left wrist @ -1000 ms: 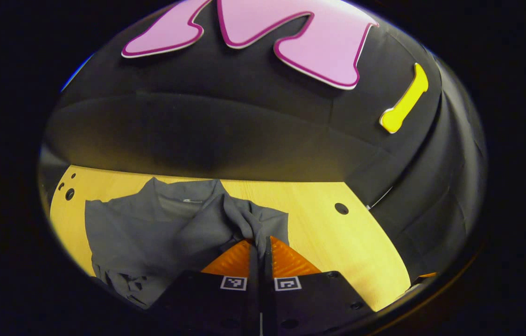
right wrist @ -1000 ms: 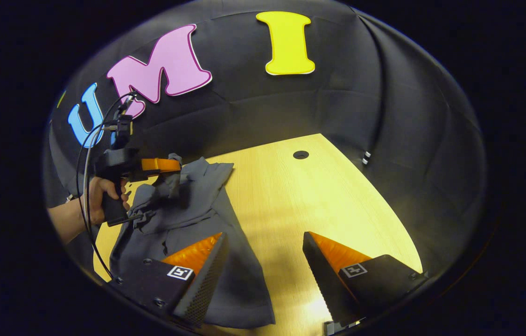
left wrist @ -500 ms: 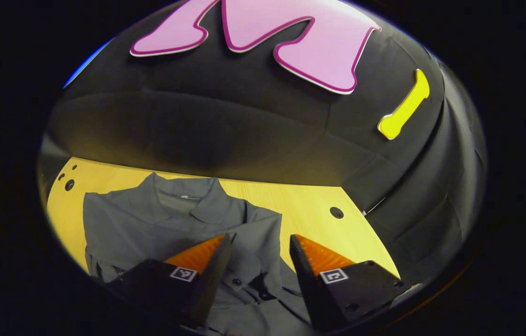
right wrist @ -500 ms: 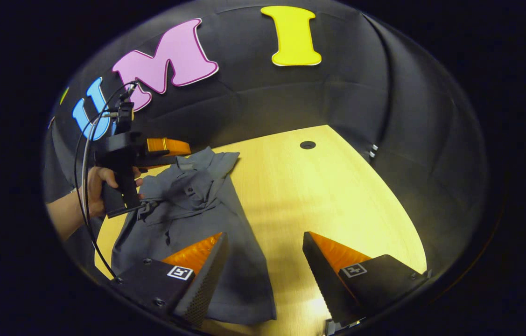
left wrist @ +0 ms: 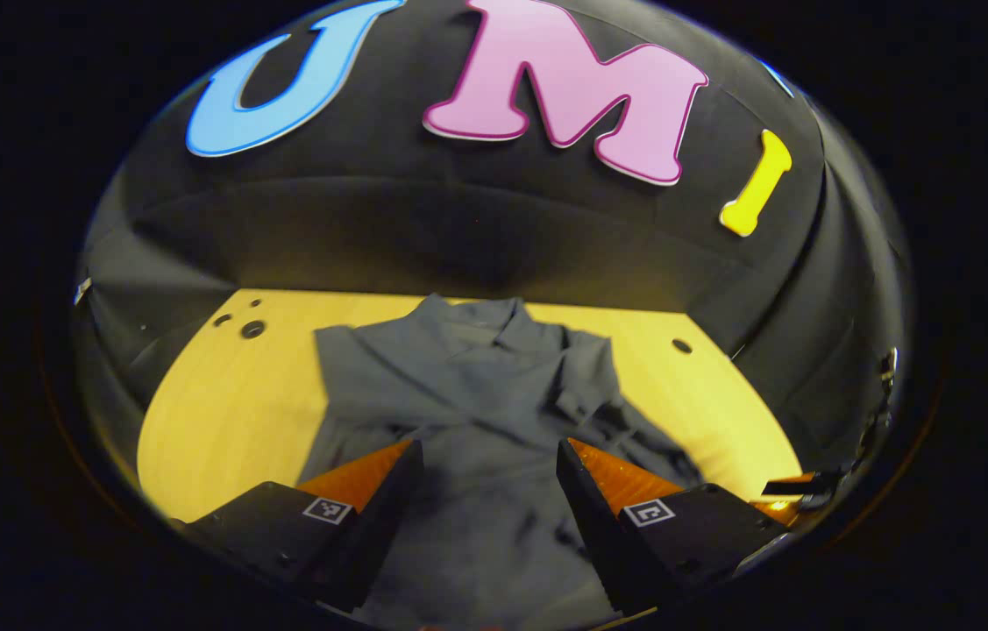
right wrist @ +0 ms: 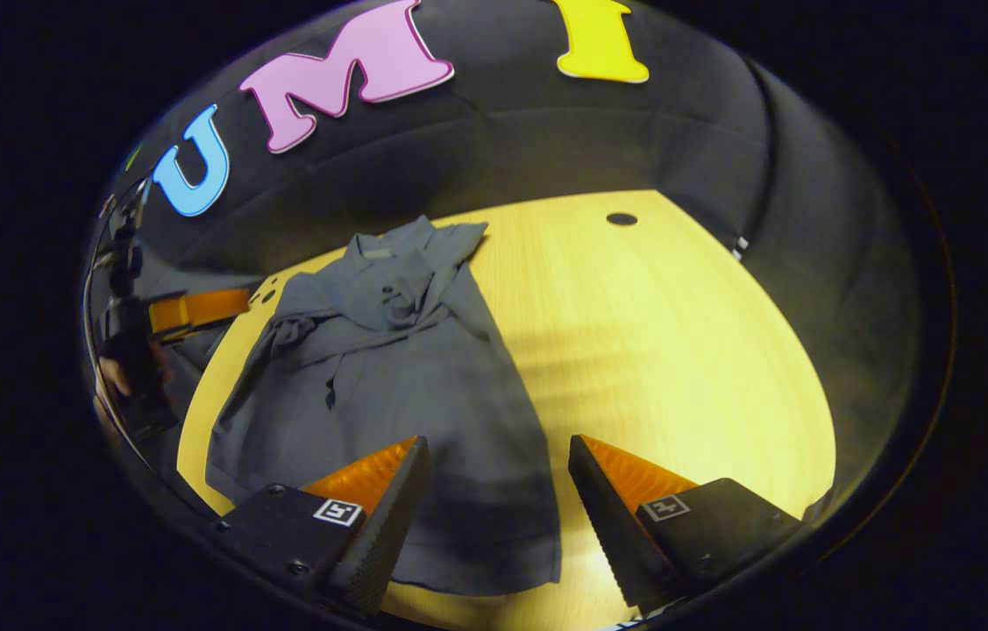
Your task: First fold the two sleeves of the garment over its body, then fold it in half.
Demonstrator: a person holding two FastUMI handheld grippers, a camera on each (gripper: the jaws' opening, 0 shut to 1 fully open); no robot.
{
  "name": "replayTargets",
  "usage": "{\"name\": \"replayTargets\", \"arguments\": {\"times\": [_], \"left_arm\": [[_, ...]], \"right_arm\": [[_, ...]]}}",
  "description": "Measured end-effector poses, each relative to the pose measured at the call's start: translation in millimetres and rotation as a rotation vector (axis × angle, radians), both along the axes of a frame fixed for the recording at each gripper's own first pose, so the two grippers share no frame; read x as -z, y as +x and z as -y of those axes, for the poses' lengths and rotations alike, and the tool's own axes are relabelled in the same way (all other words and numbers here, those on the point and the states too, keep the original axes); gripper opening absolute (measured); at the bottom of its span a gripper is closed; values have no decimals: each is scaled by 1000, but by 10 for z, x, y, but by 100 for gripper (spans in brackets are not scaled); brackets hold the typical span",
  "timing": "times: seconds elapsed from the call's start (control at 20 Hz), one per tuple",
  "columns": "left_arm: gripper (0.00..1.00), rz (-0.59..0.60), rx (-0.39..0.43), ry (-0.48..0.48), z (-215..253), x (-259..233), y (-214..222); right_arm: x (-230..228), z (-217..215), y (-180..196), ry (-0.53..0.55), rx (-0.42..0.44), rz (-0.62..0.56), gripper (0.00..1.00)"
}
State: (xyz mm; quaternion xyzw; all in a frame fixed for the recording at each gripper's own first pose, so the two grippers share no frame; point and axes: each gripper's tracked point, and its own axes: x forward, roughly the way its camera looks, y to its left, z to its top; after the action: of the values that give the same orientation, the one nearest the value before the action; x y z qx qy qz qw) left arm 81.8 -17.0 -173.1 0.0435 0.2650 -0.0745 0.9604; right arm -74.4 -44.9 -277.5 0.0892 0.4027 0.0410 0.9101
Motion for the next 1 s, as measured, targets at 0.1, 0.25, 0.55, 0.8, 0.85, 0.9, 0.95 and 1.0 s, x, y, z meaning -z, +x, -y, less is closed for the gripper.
{"name": "replayTargets", "arguments": {"times": [0.1, 0.25, 0.55, 0.8, 0.85, 0.9, 0.95, 1.0], "left_arm": [[96, -50, -58, 12, -434, 198, -400], [97, -126, -154, 33, -973, 547, -864], [96, -220, -238, 84, -1550, 1018, -1504], [96, -257, -278, 78, -1695, 1263, -1687], [96, -267, -279, 74, -1686, 1322, -1694], [96, -279, -278, 70, -1685, 1370, -1710], [96, -289, -276, 69, -1669, 1402, -1727], [96, -283, -264, 82, -1646, 1407, -1717]], "right_arm": [[145, -43, -88, 7, 12, -42, 99], [301, 8, -226, -26, 54, -85, 99], [569, 141, -557, -80, 88, -166, 99], [614, 49, -646, -92, 69, -179, 99], [615, -25, -661, -86, 59, -182, 99], [626, -110, -689, -72, 46, -195, 99], [610, -175, -694, -67, 36, -195, 99], [615, -243, -709, -59, 27, -202, 100]]}}
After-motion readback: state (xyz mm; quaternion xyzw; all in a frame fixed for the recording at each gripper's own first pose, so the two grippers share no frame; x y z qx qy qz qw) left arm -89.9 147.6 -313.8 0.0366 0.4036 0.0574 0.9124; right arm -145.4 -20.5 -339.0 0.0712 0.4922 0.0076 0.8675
